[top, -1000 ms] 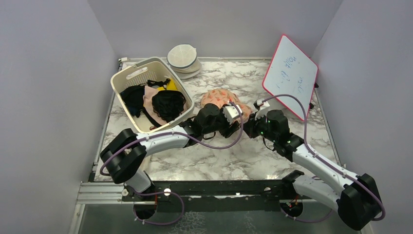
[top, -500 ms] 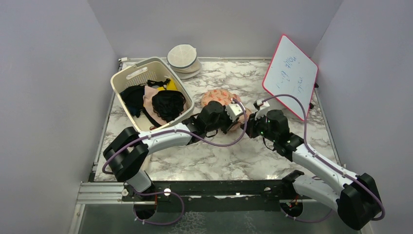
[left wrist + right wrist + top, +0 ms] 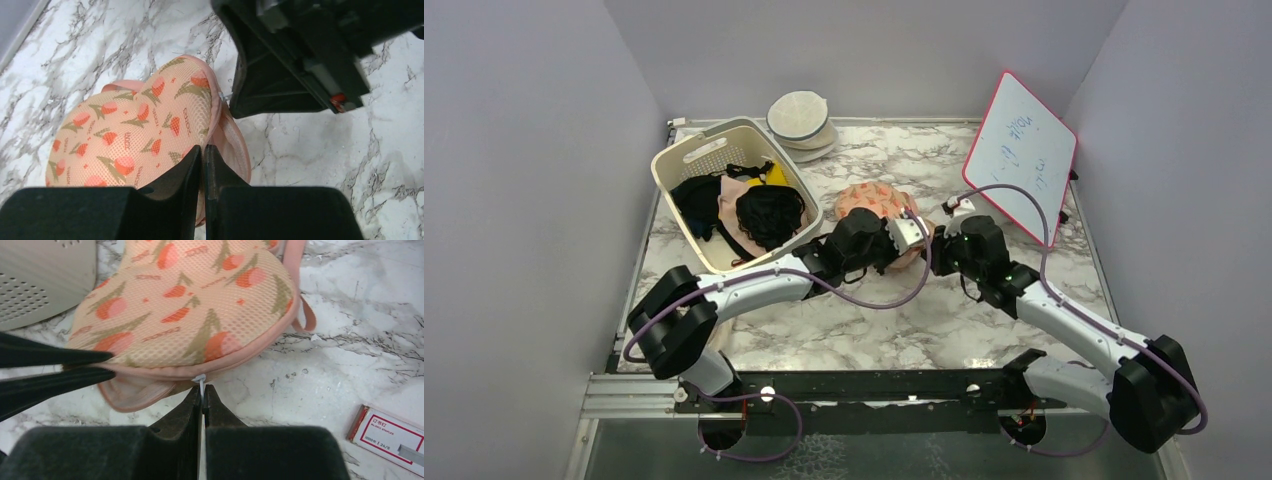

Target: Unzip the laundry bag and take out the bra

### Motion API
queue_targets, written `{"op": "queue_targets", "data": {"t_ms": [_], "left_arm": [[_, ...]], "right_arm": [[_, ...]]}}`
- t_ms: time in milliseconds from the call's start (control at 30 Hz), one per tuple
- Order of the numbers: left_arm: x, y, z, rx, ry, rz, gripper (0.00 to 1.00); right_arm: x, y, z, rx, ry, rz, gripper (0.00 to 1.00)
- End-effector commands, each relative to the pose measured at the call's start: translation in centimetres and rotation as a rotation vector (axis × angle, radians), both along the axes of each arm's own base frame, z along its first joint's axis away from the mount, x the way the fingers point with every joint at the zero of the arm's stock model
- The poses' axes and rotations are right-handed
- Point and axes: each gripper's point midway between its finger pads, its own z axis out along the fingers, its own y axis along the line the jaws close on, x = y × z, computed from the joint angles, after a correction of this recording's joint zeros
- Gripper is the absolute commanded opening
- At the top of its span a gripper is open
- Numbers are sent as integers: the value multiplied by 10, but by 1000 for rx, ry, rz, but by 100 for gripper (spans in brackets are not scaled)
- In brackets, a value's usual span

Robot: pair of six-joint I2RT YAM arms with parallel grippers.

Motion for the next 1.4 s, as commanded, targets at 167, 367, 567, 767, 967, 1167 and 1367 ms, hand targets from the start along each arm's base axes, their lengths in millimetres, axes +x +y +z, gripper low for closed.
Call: {"op": "queue_targets", "data": {"t_ms": [167, 367, 567, 767, 967, 1167, 1367], "left_arm": [[-3, 13, 19, 35, -137, -4, 0], [-5, 12, 10, 61, -140, -11, 0], [-12, 2, 10, 62, -104, -35, 19], [-18, 1, 8, 80, -115, -33, 50], [-19, 0, 5, 106, -131, -12, 42], [-6, 5, -4, 157, -157, 62, 31], [-3, 6, -11, 188, -163, 73, 19]], "right_arm": [[32, -44, -3, -75, -5, -230, 1], [28, -26, 25, -17, -131, -78, 1], [2, -4, 30, 74, -102, 69, 1], [-20, 11, 23, 138, -50, 161, 1], [-32, 25, 16, 157, -14, 222, 1], [-37, 36, 17, 170, -10, 259, 1], [-40, 44, 24, 169, -23, 283, 1]]}}
